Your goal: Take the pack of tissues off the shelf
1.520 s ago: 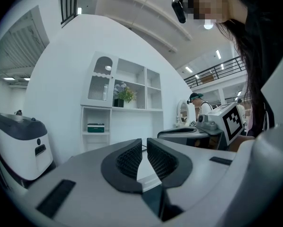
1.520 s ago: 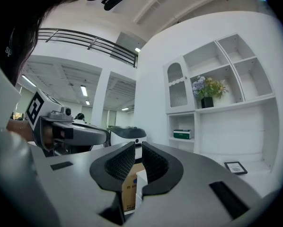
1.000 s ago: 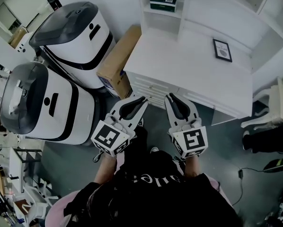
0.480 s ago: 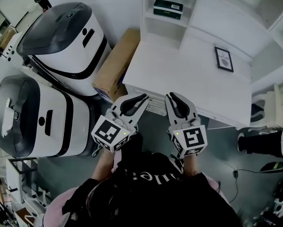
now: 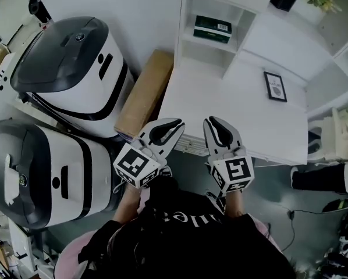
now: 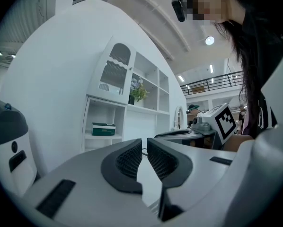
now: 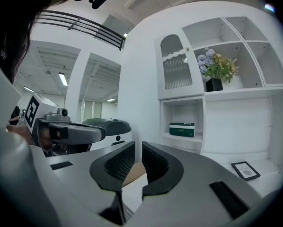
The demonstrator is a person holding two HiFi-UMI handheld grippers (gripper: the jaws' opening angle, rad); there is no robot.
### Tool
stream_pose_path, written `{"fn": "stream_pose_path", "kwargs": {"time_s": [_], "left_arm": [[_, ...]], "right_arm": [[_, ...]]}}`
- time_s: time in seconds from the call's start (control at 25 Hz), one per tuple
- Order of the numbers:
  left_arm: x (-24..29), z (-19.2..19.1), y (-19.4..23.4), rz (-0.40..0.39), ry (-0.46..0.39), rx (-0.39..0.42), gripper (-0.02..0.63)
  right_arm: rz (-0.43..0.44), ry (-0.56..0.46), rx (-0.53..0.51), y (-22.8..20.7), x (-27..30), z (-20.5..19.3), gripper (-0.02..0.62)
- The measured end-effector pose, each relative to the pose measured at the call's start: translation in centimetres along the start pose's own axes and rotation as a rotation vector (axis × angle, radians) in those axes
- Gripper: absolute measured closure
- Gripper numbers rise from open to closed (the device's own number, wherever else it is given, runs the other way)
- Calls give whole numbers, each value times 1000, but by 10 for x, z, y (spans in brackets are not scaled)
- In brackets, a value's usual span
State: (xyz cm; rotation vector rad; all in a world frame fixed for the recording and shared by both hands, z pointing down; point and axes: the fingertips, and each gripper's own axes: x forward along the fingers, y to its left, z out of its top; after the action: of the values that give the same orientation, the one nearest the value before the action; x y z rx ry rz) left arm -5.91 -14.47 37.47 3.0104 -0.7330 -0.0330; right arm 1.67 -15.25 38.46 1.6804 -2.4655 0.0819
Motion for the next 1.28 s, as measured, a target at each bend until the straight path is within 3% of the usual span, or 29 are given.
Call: {"fn": "stream_pose_path", "kwargs": {"time_s": [0.32,0.64,1.28], "left_arm": [[0,-7,44,-9,11,-6,563],[19,-19,60,-20,46,-25,563],[120,-25,120,45,100,44,563]], "right_arm": [[-48,25,6,-6,38,-3,522],[-64,53,22,-26,58,-10,522],[-37,73,14,-144,115,-14,522]]}}
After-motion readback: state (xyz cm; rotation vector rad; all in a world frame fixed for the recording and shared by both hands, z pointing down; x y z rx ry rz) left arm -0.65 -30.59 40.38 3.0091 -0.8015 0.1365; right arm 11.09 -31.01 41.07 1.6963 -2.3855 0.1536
